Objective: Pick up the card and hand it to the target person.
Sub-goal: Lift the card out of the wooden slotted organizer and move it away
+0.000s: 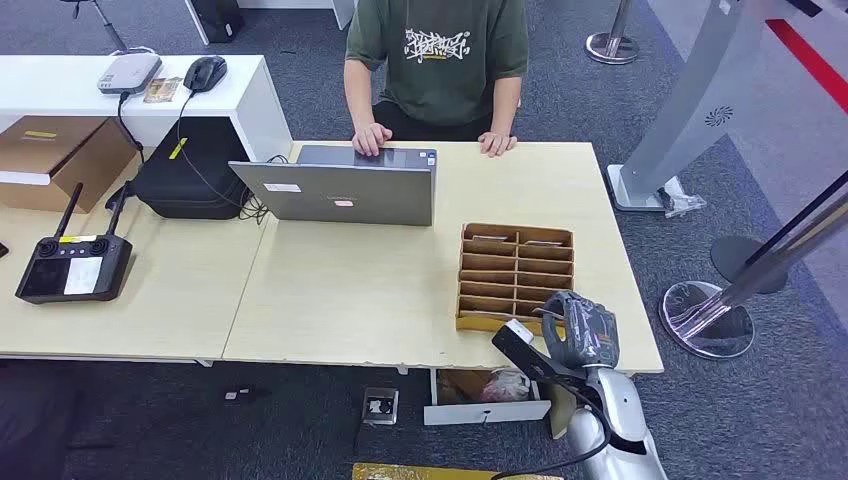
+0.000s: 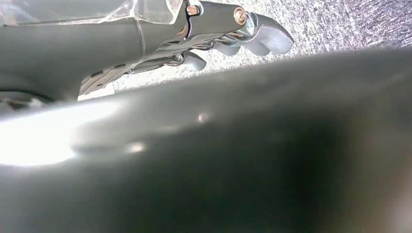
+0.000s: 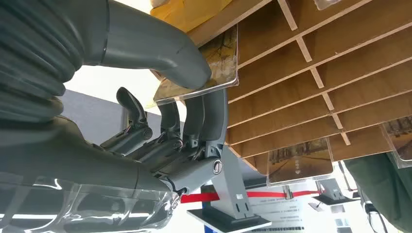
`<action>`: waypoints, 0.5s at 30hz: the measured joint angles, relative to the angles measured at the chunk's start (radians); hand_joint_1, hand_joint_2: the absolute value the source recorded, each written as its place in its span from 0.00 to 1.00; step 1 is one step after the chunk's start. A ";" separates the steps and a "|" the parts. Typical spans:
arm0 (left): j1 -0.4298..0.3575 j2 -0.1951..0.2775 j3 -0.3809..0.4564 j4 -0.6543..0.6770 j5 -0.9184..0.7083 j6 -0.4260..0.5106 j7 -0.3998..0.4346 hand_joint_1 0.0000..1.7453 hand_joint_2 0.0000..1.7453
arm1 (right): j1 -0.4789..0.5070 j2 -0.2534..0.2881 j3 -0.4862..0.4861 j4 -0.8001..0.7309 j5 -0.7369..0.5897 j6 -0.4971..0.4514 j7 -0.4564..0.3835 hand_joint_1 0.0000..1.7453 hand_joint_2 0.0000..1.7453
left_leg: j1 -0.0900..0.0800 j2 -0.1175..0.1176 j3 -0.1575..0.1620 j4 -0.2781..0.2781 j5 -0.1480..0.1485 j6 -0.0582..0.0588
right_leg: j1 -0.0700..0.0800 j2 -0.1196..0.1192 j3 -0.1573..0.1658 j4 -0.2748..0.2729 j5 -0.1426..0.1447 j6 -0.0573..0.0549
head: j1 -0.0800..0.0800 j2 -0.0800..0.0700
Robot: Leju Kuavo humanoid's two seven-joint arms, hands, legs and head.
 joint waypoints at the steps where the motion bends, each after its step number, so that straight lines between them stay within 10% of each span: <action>1: -0.001 0.000 0.000 0.000 -0.001 0.000 0.000 0.00 0.00 | -0.002 0.000 -0.001 -0.001 0.000 -0.009 -0.003 0.75 1.00 | 0.000 0.000 0.000 0.000 0.000 0.000 | 0.000 0.000 0.000 0.000 0.000 0.000 | 0.000 0.000; 15: -0.004 -0.001 0.003 0.000 -0.014 -0.004 0.006 0.00 0.00 | -0.012 -0.026 -0.008 -0.255 0.023 -0.167 -0.054 0.72 1.00 | -0.001 0.001 -0.002 0.002 0.000 0.000 | -0.001 0.001 -0.003 0.002 0.000 -0.001 | 0.000 0.000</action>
